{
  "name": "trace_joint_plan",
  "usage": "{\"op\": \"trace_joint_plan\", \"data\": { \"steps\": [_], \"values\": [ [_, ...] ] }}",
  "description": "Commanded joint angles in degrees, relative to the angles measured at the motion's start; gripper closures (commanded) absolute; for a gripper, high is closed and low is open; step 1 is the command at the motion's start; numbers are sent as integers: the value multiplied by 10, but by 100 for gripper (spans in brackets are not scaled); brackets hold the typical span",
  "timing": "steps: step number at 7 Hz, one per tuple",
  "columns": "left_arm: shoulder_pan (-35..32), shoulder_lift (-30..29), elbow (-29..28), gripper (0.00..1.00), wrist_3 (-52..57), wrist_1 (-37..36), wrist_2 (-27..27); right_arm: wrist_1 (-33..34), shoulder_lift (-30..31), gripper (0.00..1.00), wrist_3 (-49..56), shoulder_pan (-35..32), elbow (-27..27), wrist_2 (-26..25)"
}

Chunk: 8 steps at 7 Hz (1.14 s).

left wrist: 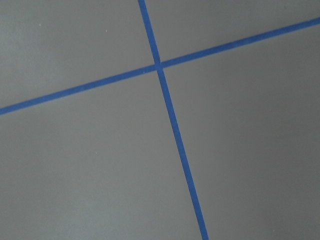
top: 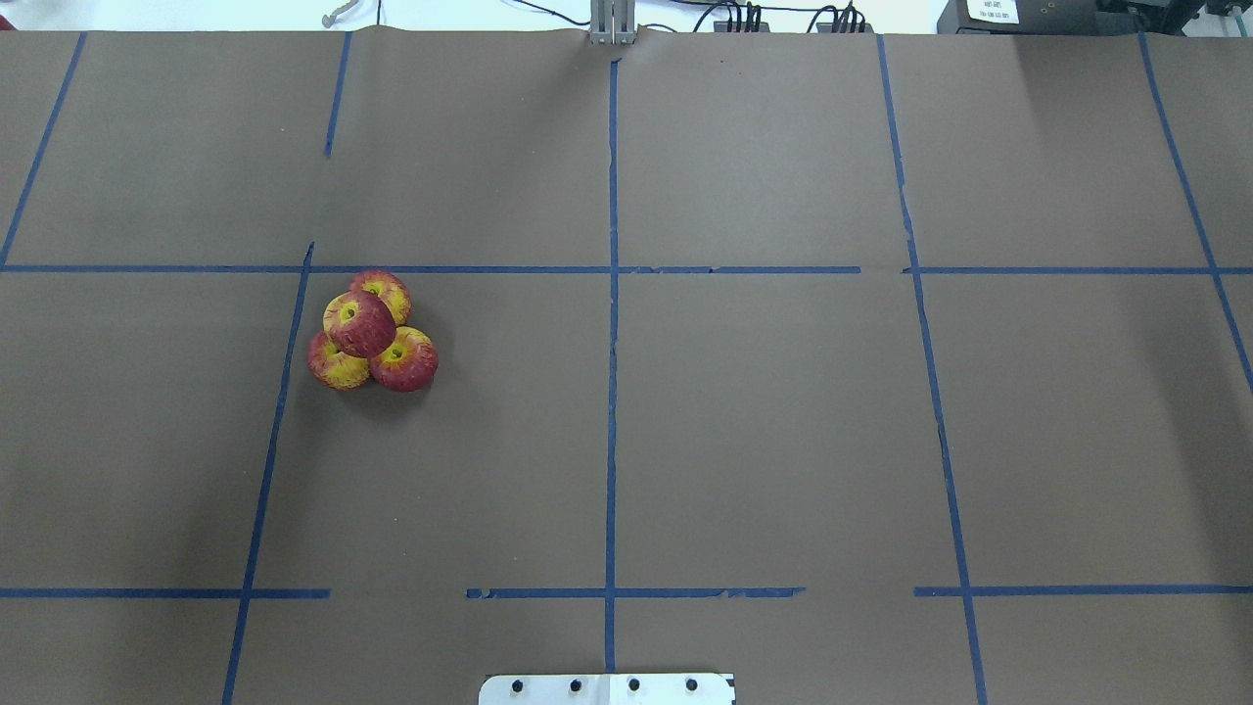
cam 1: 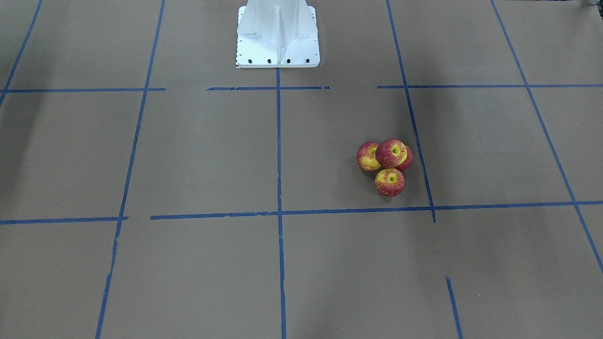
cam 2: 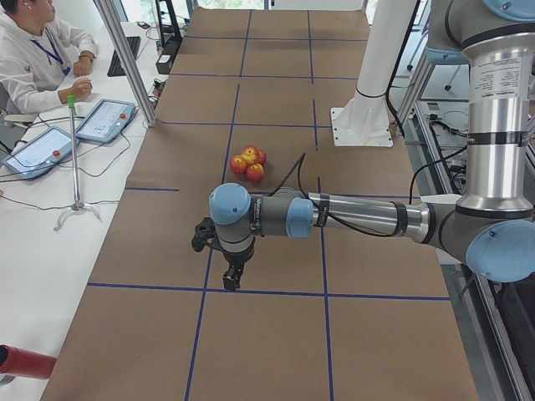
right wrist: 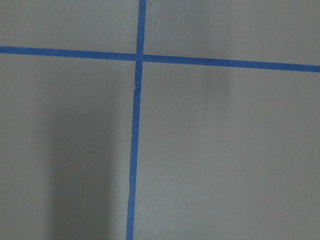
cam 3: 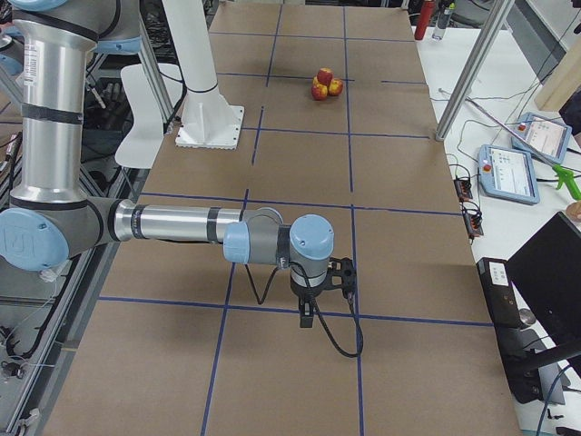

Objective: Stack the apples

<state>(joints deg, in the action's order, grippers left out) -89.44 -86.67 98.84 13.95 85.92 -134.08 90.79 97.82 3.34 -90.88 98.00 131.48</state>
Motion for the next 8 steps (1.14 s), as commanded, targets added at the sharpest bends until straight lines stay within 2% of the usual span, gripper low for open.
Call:
{"op": "trace_joint_plan", "data": {
  "steps": [1,4,8],
  "values": [
    [-12,-17,-34,0,-42,-16,-75,0,0,0,0,0,0,0],
    [-17,-31,-26,0,-41,-16,-16,0,0,0,0,0,0,0],
    [-17,-32,-28,0,-44,-15,-16,0,0,0,1,0,0,0]
  ]
}}
